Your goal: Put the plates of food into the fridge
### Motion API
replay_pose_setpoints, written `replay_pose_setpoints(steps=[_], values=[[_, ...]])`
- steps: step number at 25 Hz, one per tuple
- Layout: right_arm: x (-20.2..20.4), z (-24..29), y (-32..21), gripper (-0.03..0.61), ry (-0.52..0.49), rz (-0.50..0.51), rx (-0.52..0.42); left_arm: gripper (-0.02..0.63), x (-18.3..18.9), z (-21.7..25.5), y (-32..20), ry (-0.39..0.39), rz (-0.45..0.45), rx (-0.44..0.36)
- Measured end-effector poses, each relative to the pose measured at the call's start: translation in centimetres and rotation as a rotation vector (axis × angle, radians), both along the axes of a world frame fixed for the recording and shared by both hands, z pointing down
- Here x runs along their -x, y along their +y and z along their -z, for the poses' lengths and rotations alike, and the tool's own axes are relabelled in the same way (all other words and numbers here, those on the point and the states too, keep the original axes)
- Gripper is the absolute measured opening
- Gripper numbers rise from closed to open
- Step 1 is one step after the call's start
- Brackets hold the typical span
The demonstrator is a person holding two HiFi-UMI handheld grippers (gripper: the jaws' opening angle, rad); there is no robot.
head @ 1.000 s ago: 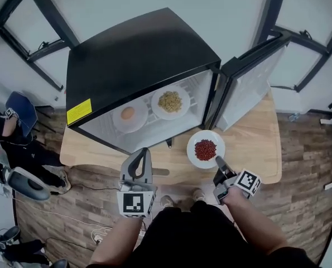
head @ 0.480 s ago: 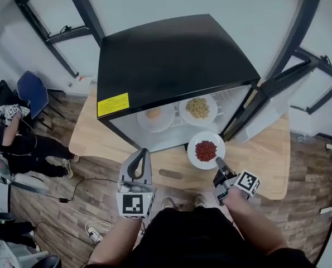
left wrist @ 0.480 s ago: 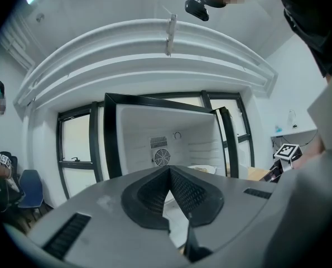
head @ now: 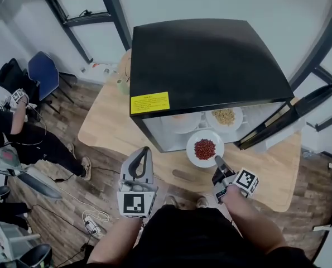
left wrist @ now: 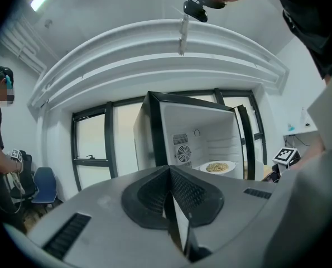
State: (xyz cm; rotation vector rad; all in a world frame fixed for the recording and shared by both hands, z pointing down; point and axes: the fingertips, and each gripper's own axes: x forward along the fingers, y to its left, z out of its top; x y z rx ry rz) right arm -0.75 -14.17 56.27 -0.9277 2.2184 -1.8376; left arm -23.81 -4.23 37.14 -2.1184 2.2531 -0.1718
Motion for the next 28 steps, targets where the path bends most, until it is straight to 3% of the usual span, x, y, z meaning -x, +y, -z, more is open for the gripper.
replay_pose_setpoints(steps=[14,28], values=[[6.7,-2.4,-1.3,0.032,0.034,0.035,0.022,0.005,6.0,-1.3,0.5,0.028,0.04,0.004],[10.5,-4.7,-3.7,0.032,0.052,-0.043,0.058,0.005,10.7,-2.9,1.6,0.06,0.067,0.051]])
